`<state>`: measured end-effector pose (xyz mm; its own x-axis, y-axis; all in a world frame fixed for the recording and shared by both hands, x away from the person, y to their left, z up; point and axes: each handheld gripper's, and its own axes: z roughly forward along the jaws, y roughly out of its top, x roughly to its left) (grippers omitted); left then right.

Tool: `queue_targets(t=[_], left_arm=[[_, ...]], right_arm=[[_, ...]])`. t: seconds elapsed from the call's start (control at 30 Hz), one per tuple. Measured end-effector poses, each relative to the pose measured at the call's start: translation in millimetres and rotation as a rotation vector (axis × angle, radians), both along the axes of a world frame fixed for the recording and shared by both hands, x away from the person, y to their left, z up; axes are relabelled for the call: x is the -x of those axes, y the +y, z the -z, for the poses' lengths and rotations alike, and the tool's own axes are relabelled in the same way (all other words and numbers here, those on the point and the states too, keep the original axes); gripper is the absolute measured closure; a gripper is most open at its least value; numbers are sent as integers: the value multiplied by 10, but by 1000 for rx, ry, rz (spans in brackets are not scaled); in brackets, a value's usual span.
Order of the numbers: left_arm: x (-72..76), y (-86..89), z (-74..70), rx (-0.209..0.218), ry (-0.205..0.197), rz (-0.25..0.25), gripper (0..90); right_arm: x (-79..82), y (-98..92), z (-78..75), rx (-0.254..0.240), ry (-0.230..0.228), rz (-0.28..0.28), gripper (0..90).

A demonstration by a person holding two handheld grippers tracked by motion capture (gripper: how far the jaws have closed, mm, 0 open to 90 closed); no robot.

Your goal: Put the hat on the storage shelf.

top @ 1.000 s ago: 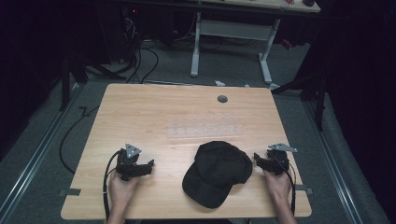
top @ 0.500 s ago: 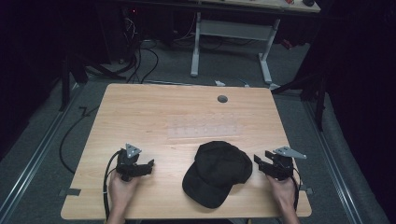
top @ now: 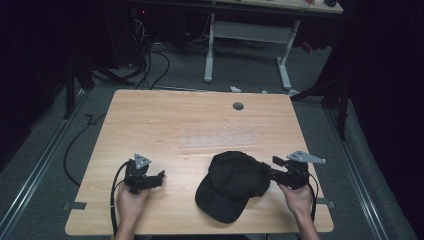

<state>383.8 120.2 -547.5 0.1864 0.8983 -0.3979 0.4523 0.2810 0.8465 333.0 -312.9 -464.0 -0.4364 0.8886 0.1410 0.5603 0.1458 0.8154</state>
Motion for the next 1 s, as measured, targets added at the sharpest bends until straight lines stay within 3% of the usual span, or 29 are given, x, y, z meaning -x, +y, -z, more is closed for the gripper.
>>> queue_targets(t=[0.23, 0.43, 0.63, 1.0], left_arm=[[1, -2, 0, -2, 1, 0, 200], [1, -2, 0, -2, 0, 0, 200], [1, -2, 0, -2, 1, 0, 200], [1, -3, 0, -2, 1, 0, 200]], right_arm=[[-73, 122, -48, -19, 25, -45, 424], [-178, 278, -27, -4, 73, -82, 395], [-308, 391, 29, 20, 111, -90, 388], [-400, 447, 122, 10, 163, -86, 388]])
